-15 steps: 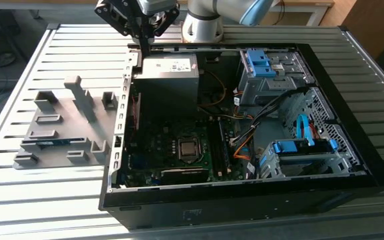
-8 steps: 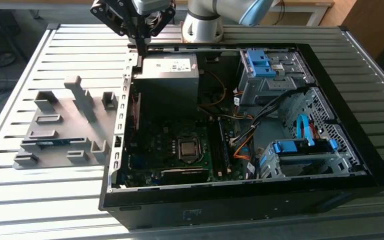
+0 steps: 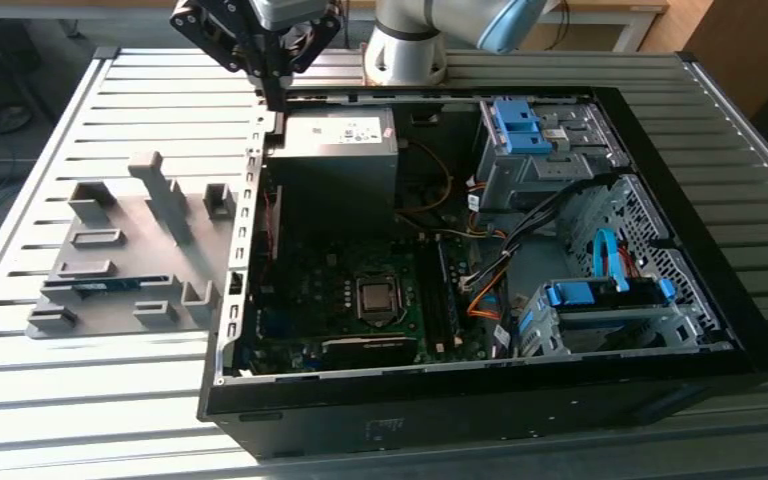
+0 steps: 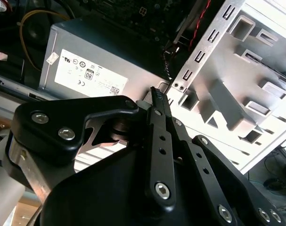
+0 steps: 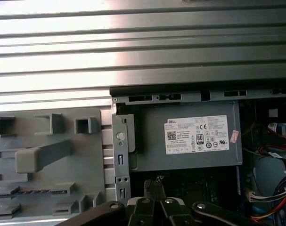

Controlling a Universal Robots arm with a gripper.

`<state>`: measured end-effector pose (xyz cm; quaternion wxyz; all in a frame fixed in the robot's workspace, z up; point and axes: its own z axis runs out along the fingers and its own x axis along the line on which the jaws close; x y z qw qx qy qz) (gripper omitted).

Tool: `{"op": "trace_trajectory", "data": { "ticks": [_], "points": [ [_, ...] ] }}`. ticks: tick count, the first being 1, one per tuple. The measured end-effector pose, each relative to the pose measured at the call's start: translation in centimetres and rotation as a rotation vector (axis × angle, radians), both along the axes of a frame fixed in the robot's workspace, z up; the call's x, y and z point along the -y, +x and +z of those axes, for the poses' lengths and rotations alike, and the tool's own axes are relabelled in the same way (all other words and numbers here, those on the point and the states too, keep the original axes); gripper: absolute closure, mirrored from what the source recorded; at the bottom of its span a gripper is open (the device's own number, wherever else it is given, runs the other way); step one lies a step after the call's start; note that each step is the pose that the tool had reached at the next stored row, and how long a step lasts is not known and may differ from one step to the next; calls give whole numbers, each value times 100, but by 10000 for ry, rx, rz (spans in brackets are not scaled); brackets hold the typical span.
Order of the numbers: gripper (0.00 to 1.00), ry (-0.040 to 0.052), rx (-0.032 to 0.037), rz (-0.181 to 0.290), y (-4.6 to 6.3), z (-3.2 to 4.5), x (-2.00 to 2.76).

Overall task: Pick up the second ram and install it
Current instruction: 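Reach for the second ram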

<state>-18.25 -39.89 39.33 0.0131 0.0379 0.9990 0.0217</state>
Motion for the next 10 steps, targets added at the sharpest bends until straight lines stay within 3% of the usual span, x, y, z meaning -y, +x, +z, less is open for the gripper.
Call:
{"op": "trace_trajectory", "data": {
  "ticks": [10],
  "points": [
    [89,0,0,0,-75,0,0]
  ]
}}
